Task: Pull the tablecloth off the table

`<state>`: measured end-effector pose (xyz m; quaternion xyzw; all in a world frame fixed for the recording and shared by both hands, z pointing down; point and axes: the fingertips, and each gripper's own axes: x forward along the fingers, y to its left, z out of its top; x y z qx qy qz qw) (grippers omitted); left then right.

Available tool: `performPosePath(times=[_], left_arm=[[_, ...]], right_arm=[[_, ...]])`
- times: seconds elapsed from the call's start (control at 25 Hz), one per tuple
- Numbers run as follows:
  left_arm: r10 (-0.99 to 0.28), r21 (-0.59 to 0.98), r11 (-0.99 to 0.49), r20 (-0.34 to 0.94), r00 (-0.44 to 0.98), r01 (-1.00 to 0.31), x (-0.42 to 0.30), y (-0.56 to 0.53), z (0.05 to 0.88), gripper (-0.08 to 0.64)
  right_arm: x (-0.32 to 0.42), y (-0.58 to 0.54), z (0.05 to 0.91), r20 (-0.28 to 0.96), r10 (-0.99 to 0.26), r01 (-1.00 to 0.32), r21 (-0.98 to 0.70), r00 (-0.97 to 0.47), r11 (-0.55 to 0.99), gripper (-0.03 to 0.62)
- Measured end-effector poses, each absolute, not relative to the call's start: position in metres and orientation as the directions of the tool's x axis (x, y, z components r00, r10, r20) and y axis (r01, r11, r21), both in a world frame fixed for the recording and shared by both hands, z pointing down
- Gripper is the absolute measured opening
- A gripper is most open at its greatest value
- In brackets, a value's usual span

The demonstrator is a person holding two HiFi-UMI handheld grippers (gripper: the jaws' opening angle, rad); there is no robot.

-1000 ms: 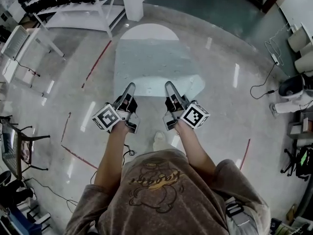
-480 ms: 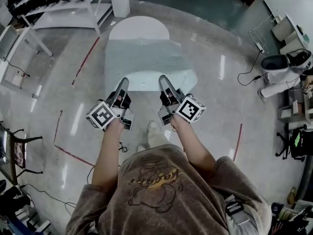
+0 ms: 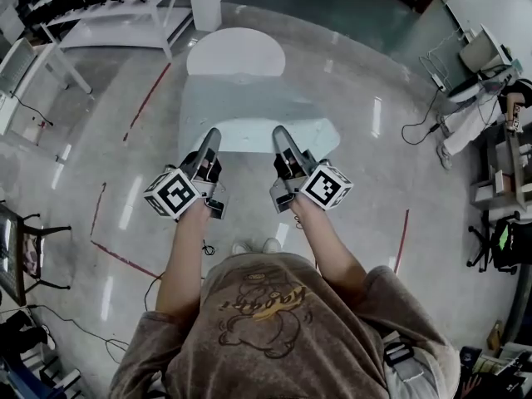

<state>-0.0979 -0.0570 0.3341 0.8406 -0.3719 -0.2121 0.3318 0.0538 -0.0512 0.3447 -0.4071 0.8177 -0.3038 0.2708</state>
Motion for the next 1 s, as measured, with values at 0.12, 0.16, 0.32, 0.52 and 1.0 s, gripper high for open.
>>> performPosePath(times=[0.12,0.16,0.32,0.52,1.0], left_arm=[[-0.777,0.702,-0.503,-0.113,0.619,-0.504,-0.098,-0.049,0.322,0.020],[-0.782,0.693,-0.504,-0.114,0.613,-0.514,-0.097,-0.046,0.318,0.020],[-0.796,0.674,-0.506,-0.125,0.592,-0.538,-0.091,-0.031,0.304,0.021],[-0.806,0.642,-0.517,-0.142,0.574,-0.567,-0.088,-0.018,0.283,0.021],[-0.826,0.601,-0.500,-0.115,0.551,-0.623,-0.076,0.000,0.277,0.021]], right_arm=[[0.053,-0.046,0.332,-0.204,-0.822,-0.501,-0.707,-0.531,0.499,0.023],[0.054,-0.043,0.327,-0.210,-0.818,-0.504,-0.697,-0.535,0.509,0.023],[0.061,-0.031,0.312,-0.223,-0.810,-0.508,-0.681,-0.542,0.528,0.023],[0.064,-0.021,0.295,-0.244,-0.801,-0.501,-0.671,-0.547,0.547,0.025],[0.075,-0.008,0.303,-0.243,-0.796,-0.456,-0.711,-0.555,0.535,0.034]])
